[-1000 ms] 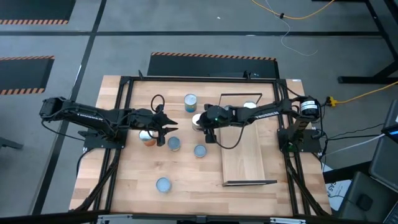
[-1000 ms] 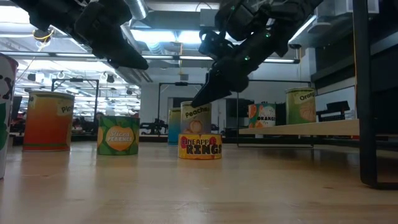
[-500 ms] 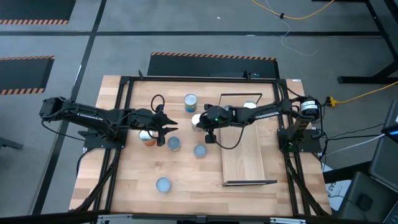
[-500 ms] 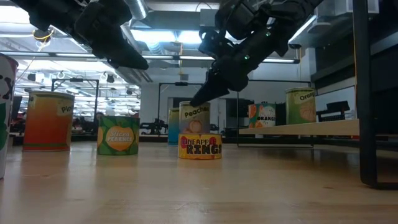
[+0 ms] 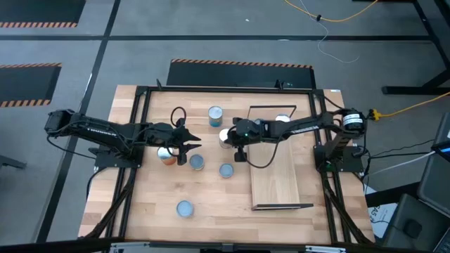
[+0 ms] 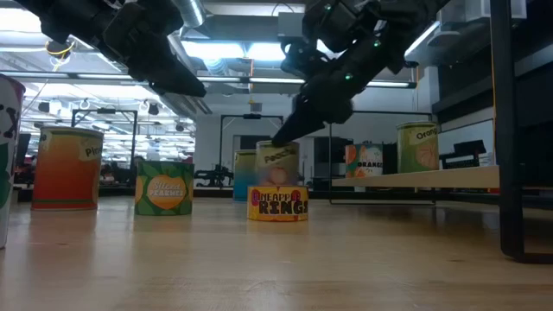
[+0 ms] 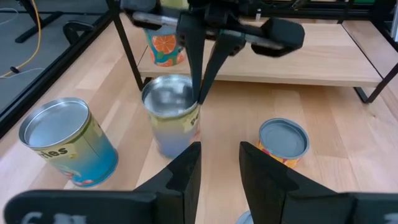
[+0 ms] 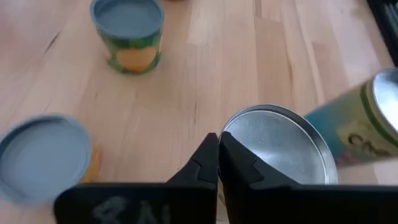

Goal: Pick and place cans onto a shelf
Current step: Put the canned peaches on the shelf

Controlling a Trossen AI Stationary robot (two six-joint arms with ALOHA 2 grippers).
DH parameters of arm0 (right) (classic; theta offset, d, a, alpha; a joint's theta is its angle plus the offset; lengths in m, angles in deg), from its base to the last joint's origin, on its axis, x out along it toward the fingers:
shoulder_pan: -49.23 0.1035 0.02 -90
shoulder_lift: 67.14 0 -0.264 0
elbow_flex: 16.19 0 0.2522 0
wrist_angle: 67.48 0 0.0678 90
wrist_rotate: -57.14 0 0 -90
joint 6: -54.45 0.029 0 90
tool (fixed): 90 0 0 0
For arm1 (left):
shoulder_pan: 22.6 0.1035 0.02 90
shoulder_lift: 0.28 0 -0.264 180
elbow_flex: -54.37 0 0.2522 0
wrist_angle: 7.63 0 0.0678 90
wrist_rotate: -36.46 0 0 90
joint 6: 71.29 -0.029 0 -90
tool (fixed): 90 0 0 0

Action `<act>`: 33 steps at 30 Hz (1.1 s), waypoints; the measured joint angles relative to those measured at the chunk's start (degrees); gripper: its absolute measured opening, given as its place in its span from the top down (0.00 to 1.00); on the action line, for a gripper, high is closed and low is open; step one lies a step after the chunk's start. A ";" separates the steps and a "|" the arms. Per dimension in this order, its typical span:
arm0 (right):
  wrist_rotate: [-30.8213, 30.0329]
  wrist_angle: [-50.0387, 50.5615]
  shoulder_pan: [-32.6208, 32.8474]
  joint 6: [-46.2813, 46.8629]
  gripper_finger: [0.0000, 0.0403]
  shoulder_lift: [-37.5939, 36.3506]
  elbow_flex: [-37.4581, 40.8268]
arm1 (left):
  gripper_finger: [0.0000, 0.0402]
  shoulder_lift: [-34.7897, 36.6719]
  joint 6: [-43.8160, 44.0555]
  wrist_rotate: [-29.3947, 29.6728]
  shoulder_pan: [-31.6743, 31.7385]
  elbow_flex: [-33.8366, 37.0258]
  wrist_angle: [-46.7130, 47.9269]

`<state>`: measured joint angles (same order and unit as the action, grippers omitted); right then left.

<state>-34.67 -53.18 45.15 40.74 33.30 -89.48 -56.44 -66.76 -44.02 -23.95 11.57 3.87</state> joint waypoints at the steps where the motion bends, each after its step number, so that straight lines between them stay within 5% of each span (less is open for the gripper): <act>1: -0.03 0.56 0.00 0.04 0.99 -0.78 0.06 | 0.75 0.00 0.00 -0.02 0.00 0.00 -0.02; 14: 4.92 11.42 0.82 1.97 0.99 -17.66 -0.12 | 0.75 -0.02 0.00 -0.02 0.00 0.00 -0.15; 33: 1.09 43.39 10.60 12.33 0.99 -43.32 -0.13 | 0.75 0.00 0.00 -0.02 0.00 0.00 -0.35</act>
<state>-33.58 -9.79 55.76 53.07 -10.03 -89.62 -56.44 -66.76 -44.04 -23.95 11.57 3.52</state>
